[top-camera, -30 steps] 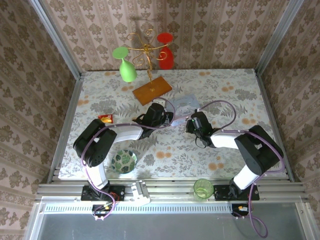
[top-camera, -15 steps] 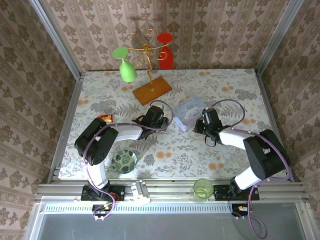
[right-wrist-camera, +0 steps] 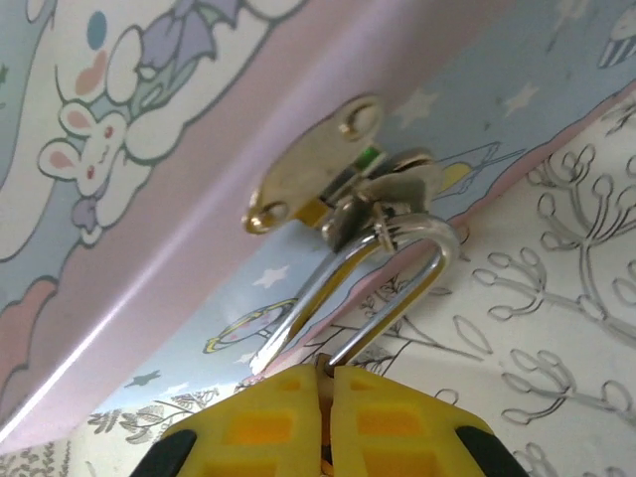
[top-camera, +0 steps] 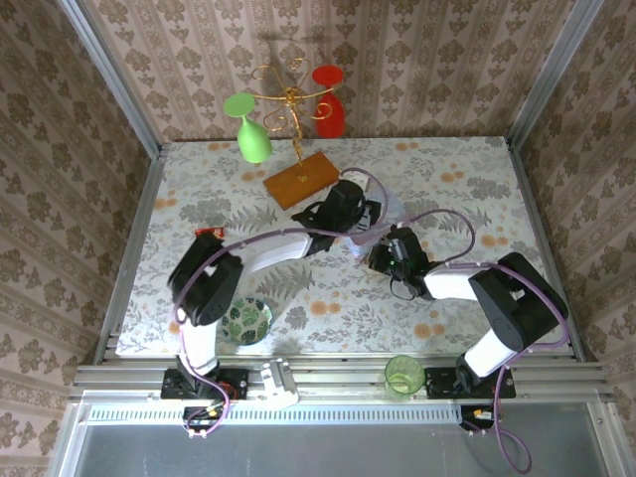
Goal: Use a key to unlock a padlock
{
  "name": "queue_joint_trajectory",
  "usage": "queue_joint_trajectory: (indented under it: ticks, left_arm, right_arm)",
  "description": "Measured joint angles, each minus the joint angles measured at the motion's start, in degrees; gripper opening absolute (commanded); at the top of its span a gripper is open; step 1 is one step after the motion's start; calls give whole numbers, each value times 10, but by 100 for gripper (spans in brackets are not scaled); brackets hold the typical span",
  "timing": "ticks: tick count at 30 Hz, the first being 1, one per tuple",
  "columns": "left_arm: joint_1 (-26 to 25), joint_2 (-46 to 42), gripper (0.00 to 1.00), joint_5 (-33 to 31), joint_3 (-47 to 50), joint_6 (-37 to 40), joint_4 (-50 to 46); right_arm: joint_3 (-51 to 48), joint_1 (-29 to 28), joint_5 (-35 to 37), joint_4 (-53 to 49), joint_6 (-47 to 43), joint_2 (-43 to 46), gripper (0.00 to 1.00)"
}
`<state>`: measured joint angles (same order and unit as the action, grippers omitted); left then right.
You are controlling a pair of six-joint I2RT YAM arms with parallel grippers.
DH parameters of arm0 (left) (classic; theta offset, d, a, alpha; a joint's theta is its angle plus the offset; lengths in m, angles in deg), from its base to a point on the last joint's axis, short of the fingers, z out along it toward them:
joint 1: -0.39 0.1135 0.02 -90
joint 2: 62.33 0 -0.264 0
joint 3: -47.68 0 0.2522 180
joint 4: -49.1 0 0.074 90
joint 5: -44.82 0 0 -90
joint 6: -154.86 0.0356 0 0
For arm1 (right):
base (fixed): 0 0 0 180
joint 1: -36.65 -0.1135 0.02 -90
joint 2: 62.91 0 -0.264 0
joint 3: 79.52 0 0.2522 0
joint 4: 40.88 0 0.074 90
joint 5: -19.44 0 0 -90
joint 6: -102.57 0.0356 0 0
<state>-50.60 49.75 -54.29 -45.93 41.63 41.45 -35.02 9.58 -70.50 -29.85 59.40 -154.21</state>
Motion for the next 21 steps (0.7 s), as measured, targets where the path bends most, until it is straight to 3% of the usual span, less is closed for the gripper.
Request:
queue_joint_trajectory:
  ticks: [3,8,16,21]
  left_arm:
    - [0,47,44,-1,3,6,-14]
    - [0,47,41,-6,13,8,6]
    - [0,30,37,-11,84,6,105]
    - [1,17,38,-11,114,1,135]
  right_arm:
    - [-19,4,9,35,22,1,7]
    - [-30,31,17,38,28,10,8]
    - [-23,78,20,12,3,10,8]
    - [-19,86,9,-7,-10,21,16]
